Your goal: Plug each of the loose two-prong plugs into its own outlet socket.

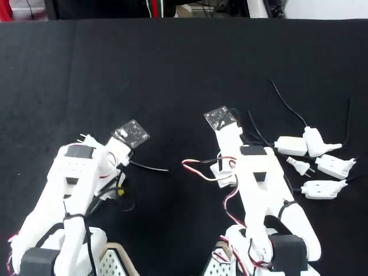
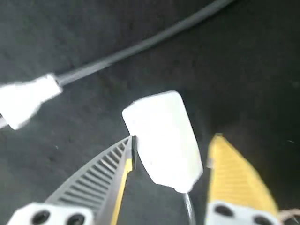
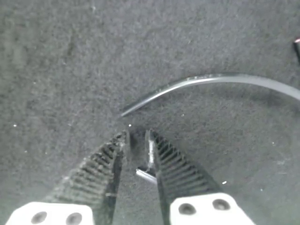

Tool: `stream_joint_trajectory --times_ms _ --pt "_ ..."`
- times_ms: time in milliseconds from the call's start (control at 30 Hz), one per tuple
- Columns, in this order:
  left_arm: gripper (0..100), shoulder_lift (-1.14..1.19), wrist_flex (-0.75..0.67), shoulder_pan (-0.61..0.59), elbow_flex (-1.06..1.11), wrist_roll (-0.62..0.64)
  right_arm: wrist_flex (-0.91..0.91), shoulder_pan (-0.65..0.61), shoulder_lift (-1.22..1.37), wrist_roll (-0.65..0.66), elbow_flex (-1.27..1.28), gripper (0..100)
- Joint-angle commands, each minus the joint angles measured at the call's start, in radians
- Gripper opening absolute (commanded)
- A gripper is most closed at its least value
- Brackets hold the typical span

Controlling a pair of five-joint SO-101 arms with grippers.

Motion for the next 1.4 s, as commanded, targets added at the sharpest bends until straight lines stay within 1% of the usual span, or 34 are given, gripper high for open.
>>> stream_joint_trajectory --times_ms 0,200,267,500,600,667,833,1000,1067,1133,1233,1367 --pt "36 -0.003 -0.038 -0.001 0.010 -0.049 -0.015 -0.011 0.002 0.003 -0.002 6.4" --pt "28 -0.003 -0.038 -0.004 0.031 -0.178 -0.015 -0.011 0.002 0.005 -0.002 6.4" --pt "26 -0.012 -0.031 -0.004 0.031 -0.175 -0.015 -0.011 0.002 0.005 -0.002 6.4" --pt "14 -0.015 0.124 0.059 -0.048 -0.175 -0.015 -0.011 0.002 0.005 -0.002 6.4" --pt "8 -0.015 0.115 0.088 -0.079 -0.175 -0.015 -0.011 0.002 0.005 -0.002 6.4" --pt "2 -0.015 0.072 0.120 -0.079 -0.176 -0.015 -0.011 0.002 0.005 -0.002 6.4" --pt "3 -0.015 -0.153 0.150 -0.039 -0.183 -0.015 -0.011 0.002 0.005 -0.002 6.4" --pt "3 -0.015 -0.405 0.214 0.180 -0.176 -0.015 -0.009 0.002 0.005 -0.002 6.4" --pt "3 -0.021 -0.462 0.213 0.240 -0.167 -0.015 -0.009 0.002 0.005 -0.002 6.4" --pt "3 -0.064 -0.433 0.199 0.232 -0.135 -0.015 -0.009 0.002 0.005 -0.002 6.4" --pt "5 -0.152 -0.342 0.213 0.254 -0.141 -0.015 -0.009 0.002 0.005 -0.002 6.4" --pt "19 -0.318 -0.173 0.202 0.268 -0.130 -0.015 -0.009 0.002 0.005 -0.002 6.4"
